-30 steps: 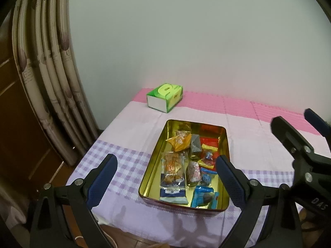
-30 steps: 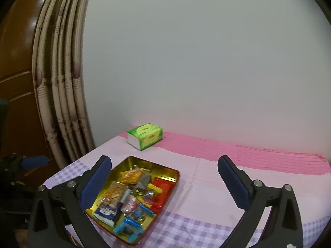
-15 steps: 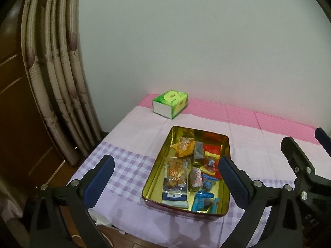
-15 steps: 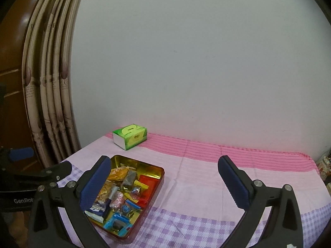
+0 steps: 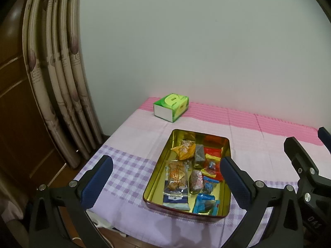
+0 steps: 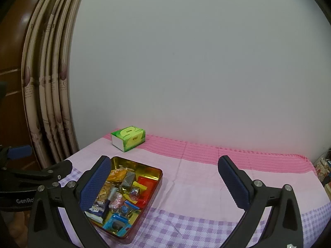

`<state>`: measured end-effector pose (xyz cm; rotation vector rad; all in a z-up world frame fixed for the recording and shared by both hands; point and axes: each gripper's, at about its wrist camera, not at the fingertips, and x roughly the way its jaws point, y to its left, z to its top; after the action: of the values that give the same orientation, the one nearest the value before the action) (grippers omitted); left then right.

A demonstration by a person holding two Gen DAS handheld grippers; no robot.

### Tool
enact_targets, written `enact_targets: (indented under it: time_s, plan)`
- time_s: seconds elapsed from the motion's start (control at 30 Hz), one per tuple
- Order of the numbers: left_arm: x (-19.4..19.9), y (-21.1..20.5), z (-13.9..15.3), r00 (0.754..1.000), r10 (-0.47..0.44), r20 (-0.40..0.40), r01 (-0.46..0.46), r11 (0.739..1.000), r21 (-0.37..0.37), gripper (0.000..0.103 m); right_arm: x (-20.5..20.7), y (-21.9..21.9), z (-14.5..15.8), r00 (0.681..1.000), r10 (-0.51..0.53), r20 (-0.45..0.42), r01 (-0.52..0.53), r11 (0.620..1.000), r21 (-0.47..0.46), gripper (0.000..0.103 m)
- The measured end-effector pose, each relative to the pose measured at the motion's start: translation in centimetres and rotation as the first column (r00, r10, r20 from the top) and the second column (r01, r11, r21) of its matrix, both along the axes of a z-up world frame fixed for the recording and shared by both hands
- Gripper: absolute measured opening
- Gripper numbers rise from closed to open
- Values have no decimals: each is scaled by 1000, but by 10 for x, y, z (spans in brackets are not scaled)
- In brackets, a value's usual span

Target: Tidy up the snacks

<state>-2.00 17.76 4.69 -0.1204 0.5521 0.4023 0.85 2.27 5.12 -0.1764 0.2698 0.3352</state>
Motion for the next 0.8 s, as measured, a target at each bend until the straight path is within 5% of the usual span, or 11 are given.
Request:
enact_targets:
  time_s: [0.8]
  plan:
    - [0,0,-3,1000,-14,-9,14,1000,10,103,0,-2,1,1000,-10,-6,10,1000,-1,102]
